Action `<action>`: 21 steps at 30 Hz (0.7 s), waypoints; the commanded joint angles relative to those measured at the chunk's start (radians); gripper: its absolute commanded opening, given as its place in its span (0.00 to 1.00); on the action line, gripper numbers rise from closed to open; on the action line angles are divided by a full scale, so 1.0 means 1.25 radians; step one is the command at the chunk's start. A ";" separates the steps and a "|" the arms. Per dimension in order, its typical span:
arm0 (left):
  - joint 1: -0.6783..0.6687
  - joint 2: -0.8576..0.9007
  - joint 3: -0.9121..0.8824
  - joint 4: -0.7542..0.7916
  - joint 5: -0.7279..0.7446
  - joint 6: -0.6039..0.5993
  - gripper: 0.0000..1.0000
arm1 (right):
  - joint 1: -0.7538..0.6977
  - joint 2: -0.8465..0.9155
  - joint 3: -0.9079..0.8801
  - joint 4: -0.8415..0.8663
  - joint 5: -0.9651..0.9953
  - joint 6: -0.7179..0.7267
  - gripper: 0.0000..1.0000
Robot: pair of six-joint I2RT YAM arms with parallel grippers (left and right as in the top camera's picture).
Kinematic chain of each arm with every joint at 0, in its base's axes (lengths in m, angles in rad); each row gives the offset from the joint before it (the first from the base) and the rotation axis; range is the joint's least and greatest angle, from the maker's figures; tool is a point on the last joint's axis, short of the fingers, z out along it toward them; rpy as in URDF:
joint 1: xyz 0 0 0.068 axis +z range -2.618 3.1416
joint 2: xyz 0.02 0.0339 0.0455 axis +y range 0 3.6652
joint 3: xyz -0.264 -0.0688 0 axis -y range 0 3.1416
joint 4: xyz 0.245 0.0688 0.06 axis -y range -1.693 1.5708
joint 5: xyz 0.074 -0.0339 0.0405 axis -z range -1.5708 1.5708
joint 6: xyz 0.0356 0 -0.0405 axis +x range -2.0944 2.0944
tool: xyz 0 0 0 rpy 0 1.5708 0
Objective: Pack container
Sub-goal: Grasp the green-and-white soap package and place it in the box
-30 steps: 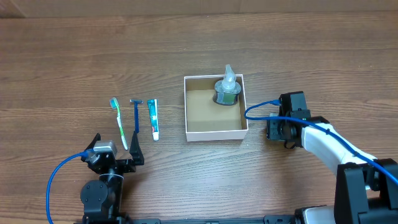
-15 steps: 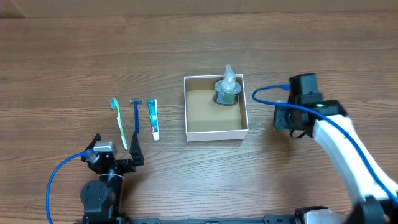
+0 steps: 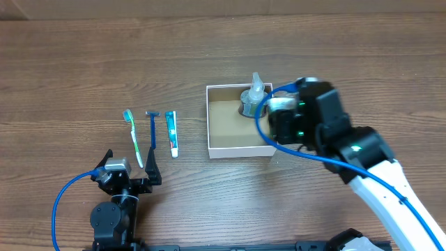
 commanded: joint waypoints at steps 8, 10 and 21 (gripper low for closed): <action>-0.004 -0.007 -0.005 0.002 -0.005 -0.014 1.00 | 0.111 0.218 0.017 0.061 0.121 0.027 0.48; -0.004 -0.007 -0.005 0.002 -0.005 -0.014 1.00 | 0.111 0.248 0.017 0.066 0.139 0.017 0.48; -0.004 -0.007 -0.005 0.002 -0.005 -0.014 1.00 | 0.109 0.264 0.017 0.074 0.166 -0.001 0.49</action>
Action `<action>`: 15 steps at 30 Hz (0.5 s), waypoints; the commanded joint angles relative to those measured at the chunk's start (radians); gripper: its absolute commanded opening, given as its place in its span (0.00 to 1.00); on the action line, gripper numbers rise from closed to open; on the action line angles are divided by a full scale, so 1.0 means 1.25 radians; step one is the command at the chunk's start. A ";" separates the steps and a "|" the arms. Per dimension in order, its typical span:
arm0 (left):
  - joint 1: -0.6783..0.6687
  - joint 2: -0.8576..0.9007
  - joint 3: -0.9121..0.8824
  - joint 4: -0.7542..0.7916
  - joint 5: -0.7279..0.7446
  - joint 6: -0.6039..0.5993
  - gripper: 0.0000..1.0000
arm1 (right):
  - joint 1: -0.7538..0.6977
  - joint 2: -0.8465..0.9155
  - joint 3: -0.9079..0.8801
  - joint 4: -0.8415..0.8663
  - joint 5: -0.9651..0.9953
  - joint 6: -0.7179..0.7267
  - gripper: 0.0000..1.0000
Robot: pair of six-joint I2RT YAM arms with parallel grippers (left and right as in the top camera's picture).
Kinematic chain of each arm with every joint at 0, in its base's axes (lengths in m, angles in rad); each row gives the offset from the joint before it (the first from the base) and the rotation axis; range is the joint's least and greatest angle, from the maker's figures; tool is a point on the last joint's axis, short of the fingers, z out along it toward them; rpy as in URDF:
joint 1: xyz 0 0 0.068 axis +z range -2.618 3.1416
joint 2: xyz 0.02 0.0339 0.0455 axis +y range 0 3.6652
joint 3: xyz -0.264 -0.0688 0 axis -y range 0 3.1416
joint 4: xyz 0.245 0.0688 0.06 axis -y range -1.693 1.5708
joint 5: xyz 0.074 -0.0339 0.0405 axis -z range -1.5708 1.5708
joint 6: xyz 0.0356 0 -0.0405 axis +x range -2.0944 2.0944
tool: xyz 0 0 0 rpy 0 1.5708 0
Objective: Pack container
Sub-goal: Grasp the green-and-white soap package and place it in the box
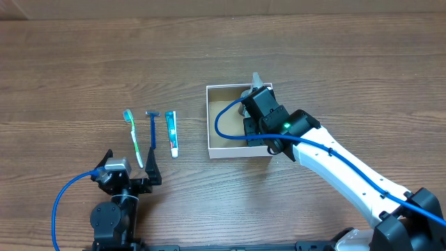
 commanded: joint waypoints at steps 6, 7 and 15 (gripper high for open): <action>-0.004 -0.006 -0.005 0.003 -0.005 -0.015 1.00 | 0.000 -0.005 0.017 -0.002 0.026 -0.005 0.77; -0.004 -0.006 -0.005 0.003 -0.005 -0.014 1.00 | 0.000 -0.006 0.017 -0.005 0.026 -0.005 0.81; -0.004 -0.006 -0.005 0.003 -0.005 -0.014 1.00 | -0.001 -0.057 0.069 -0.085 0.027 -0.004 0.88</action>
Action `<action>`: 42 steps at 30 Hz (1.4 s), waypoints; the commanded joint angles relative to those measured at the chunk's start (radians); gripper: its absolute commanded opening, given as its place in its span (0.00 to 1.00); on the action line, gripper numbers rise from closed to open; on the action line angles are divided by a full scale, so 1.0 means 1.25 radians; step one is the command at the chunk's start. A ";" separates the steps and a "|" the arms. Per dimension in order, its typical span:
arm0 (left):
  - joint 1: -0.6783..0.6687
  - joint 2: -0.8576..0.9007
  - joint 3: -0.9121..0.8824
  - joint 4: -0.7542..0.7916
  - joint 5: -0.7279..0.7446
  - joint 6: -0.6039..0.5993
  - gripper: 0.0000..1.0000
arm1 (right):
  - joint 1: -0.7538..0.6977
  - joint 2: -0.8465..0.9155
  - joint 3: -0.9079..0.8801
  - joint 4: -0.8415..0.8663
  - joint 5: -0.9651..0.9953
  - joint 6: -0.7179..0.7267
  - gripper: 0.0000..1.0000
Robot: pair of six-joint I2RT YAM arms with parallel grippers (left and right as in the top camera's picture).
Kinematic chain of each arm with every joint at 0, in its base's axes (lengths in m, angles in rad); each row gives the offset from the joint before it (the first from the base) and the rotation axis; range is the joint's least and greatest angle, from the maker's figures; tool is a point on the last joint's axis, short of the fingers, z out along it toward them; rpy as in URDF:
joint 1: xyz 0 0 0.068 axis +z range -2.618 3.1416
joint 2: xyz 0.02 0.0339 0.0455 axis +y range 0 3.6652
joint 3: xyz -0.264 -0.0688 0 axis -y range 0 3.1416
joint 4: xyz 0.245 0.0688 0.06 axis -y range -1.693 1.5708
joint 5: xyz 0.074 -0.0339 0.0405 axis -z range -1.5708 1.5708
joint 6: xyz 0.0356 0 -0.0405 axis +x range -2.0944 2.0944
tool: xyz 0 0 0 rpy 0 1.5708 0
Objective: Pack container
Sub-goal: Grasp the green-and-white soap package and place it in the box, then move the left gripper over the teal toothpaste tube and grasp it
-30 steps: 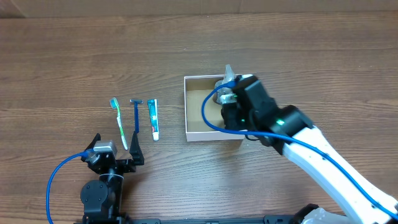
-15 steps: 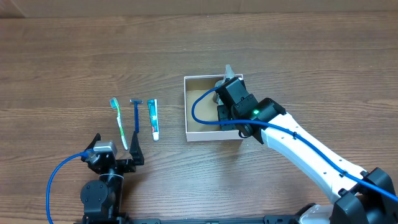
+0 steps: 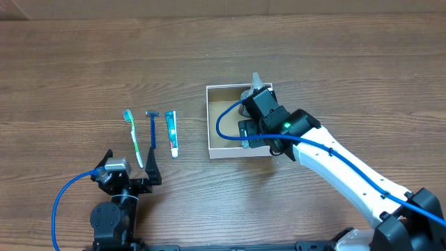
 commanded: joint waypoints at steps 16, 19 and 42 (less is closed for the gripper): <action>-0.004 -0.007 -0.005 0.002 -0.005 -0.014 1.00 | -0.471 -0.255 0.075 -0.227 0.023 0.001 1.00; -0.004 -0.007 -0.005 0.002 -0.005 -0.014 1.00 | -0.526 -0.255 0.075 -0.229 0.023 0.001 1.00; -0.006 -0.007 -0.004 0.025 0.314 -0.320 1.00 | -0.540 -0.255 0.075 -0.229 0.023 0.001 1.00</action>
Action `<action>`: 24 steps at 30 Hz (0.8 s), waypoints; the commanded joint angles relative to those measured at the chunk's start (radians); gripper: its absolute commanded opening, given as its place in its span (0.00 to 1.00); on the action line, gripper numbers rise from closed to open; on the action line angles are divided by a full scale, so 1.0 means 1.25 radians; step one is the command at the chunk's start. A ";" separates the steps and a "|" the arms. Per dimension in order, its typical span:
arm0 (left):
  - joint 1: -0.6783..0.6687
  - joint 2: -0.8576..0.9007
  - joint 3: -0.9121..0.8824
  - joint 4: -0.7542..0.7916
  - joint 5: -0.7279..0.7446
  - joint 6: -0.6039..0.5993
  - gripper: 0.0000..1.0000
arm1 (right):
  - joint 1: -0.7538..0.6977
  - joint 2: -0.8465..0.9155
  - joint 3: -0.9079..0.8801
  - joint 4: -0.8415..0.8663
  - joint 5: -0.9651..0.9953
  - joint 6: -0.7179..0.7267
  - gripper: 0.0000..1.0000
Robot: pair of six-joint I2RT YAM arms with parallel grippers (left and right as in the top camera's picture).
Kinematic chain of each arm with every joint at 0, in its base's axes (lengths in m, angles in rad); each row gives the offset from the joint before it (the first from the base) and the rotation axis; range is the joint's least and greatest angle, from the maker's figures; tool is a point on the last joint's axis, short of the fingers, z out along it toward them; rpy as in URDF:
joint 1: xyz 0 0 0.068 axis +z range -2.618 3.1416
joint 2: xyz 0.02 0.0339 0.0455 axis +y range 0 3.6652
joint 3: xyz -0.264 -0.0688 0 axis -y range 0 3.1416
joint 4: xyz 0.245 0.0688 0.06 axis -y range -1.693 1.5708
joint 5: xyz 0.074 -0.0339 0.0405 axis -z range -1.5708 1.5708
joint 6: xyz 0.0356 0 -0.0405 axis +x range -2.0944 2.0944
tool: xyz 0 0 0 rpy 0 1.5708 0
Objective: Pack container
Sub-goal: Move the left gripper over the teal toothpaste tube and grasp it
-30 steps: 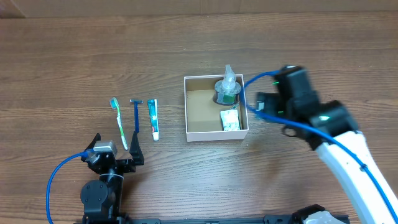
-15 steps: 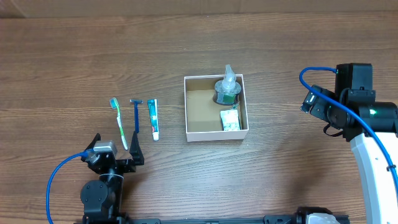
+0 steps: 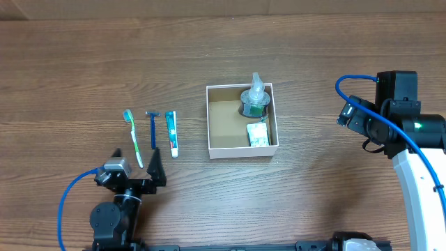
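Note:
A white open box (image 3: 211, 118) sits mid-table. Inside it a clear bottle with a green label (image 3: 255, 99) stands in the far right corner, and a small white-and-green packet (image 3: 258, 134) lies in the near right corner. Left of the box lie a green toothbrush (image 3: 132, 137), a blue razor (image 3: 153, 129) and a small toothpaste tube (image 3: 171, 132). My left gripper (image 3: 136, 160) rests open just short of them, holding nothing. My right gripper (image 3: 346, 115) is far to the right of the box and looks open and empty.
A wooden table (image 3: 83, 63) carries everything. The right arm's white link (image 3: 418, 181) runs along the right edge, with its blue cable looping above the wrist. The left arm's base (image 3: 111, 219) and cable sit at the near left.
My right gripper was down inside the box at its near right corner. It is now well outside to the right, and the white-and-green packet lies in the box. The left gripper barely shifted.
At first my right gripper held a white packet over the box's right wall, beside the bottle. At the two later moments it was lowered into the box's near right corner. Now the packet stays there and the arm is away to the right.

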 commanded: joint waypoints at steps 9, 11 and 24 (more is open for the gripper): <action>-0.007 0.009 0.187 -0.218 0.309 -0.213 1.00 | -0.002 -0.005 0.018 0.002 0.006 0.001 1.00; -0.007 0.051 0.300 -0.296 0.257 -0.169 1.00 | -0.002 -0.005 0.018 0.002 0.006 0.001 1.00; -0.007 0.862 0.894 -0.871 0.142 -0.006 1.00 | -0.002 -0.005 0.018 0.002 0.006 0.001 1.00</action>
